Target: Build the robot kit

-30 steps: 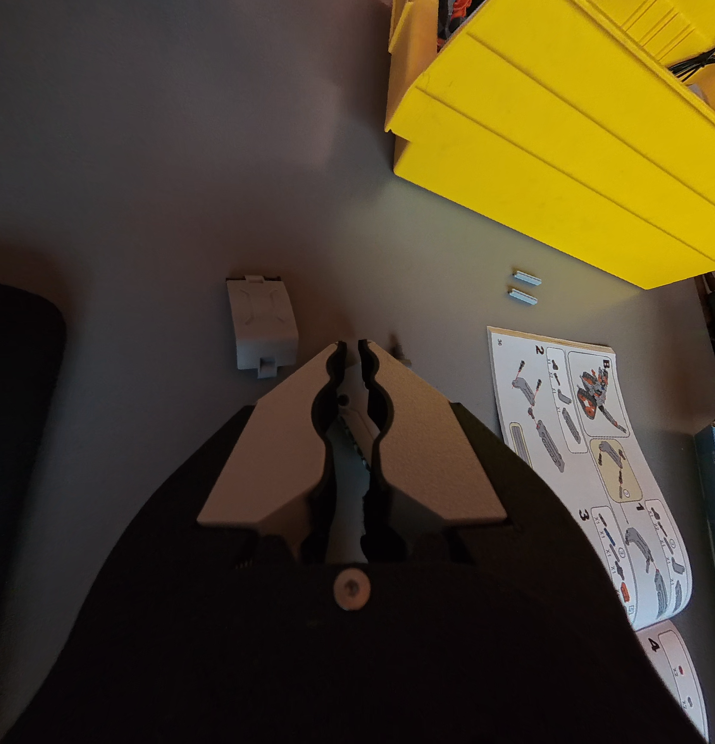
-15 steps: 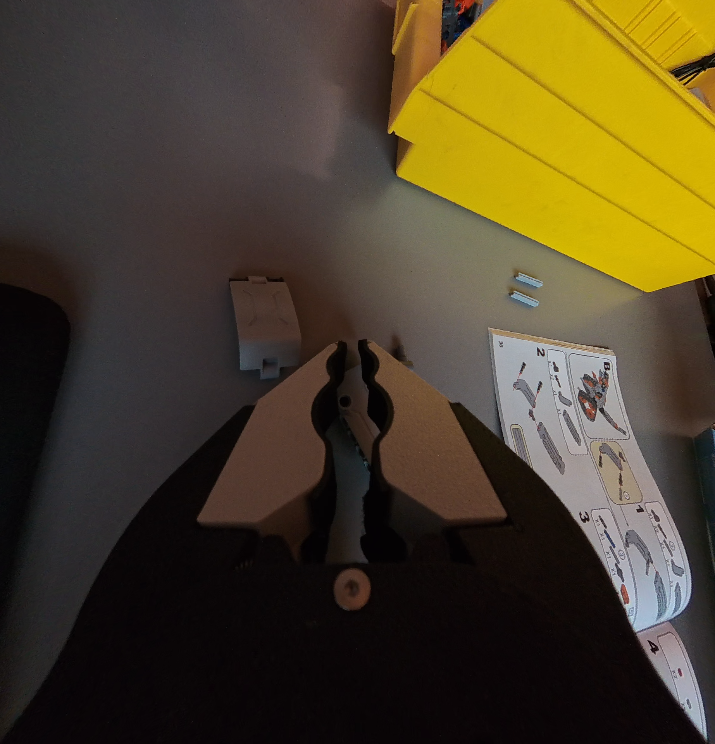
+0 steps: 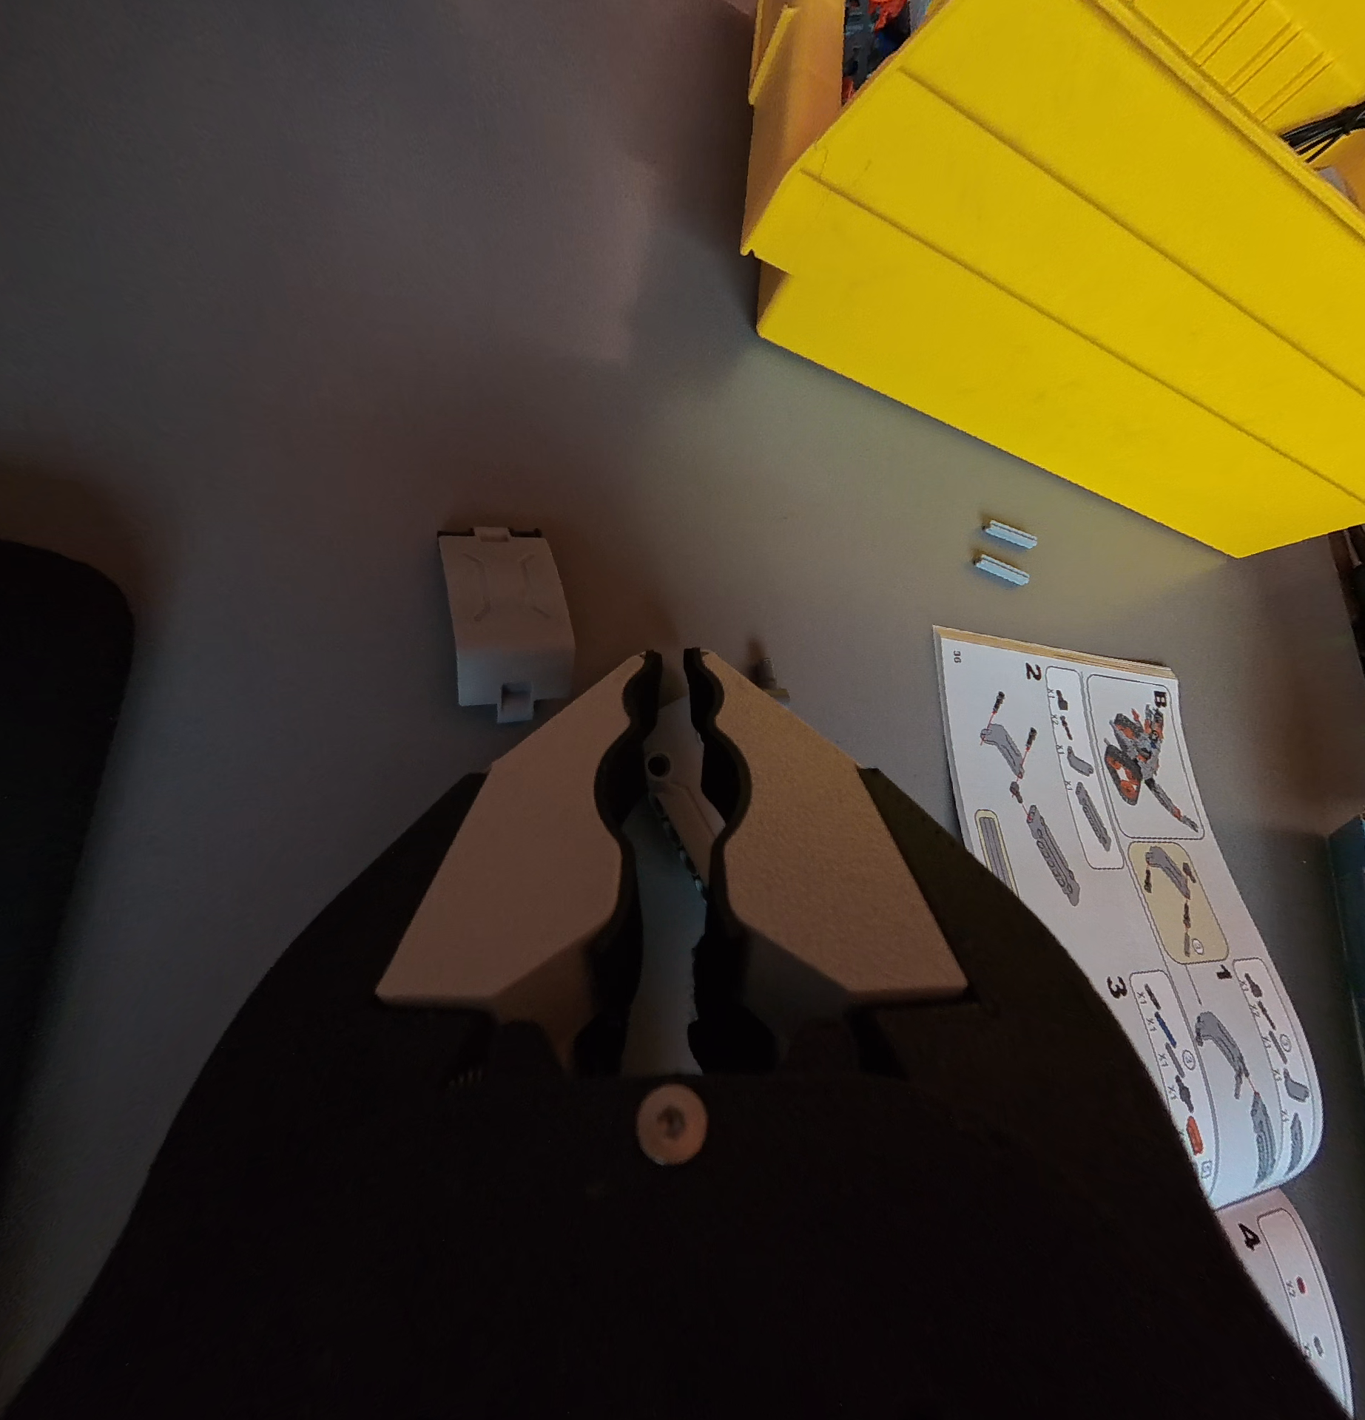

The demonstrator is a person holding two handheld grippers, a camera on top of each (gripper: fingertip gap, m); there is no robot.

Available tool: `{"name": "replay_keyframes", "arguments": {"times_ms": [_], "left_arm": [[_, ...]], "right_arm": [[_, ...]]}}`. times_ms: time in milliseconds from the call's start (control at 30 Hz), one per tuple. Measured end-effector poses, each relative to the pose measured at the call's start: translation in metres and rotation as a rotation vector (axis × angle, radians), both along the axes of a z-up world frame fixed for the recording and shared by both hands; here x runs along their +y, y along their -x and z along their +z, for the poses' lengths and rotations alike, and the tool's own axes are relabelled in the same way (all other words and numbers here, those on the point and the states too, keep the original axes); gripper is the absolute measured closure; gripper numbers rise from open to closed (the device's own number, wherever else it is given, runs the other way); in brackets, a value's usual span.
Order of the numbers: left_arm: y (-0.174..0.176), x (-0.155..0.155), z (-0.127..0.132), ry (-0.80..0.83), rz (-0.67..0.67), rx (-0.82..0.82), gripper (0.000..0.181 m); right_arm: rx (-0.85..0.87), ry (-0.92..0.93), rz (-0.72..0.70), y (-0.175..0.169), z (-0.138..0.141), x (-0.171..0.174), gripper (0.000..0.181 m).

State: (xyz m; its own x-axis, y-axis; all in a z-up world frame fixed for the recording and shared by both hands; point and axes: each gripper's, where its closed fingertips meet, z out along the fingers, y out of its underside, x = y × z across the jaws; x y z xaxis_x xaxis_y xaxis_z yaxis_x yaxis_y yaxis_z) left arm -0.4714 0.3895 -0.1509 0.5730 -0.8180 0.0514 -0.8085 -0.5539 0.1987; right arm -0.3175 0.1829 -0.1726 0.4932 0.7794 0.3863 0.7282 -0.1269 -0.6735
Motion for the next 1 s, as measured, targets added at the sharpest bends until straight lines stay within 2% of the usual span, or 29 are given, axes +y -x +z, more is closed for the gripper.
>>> {"name": "replay_keyframes", "arguments": {"times_ms": [67,300,500,567,633,833,1000], "left_arm": [[0.002,-0.005,0.0,0.018,0.024,0.013,0.118],[0.021,-0.018,-0.002,0.05,0.046,0.102,0.114],[0.026,-0.021,-0.01,0.107,0.034,0.149,0.134],[0.02,-0.02,-0.007,0.097,0.012,0.116,0.149],[0.013,-0.019,-0.003,0.079,-0.001,0.073,0.157],[-0.002,-0.002,0.009,-0.032,-0.046,0.002,0.159],[-0.037,0.027,0.029,-0.175,-0.015,-0.191,0.159]], "right_arm": [[-0.001,-0.001,0.001,0.0,0.0,0.0,0.175],[-0.002,0.0,0.003,0.0,0.0,-0.001,0.175],[-0.002,0.0,0.004,0.0,0.0,-0.001,0.175],[-0.001,0.0,0.004,0.0,0.0,-0.001,0.175],[-0.002,0.0,0.004,0.0,0.0,-0.001,0.175],[-0.002,0.0,0.006,0.001,0.0,-0.001,0.175],[-0.002,0.0,0.006,0.001,0.0,-0.001,0.175]]}}
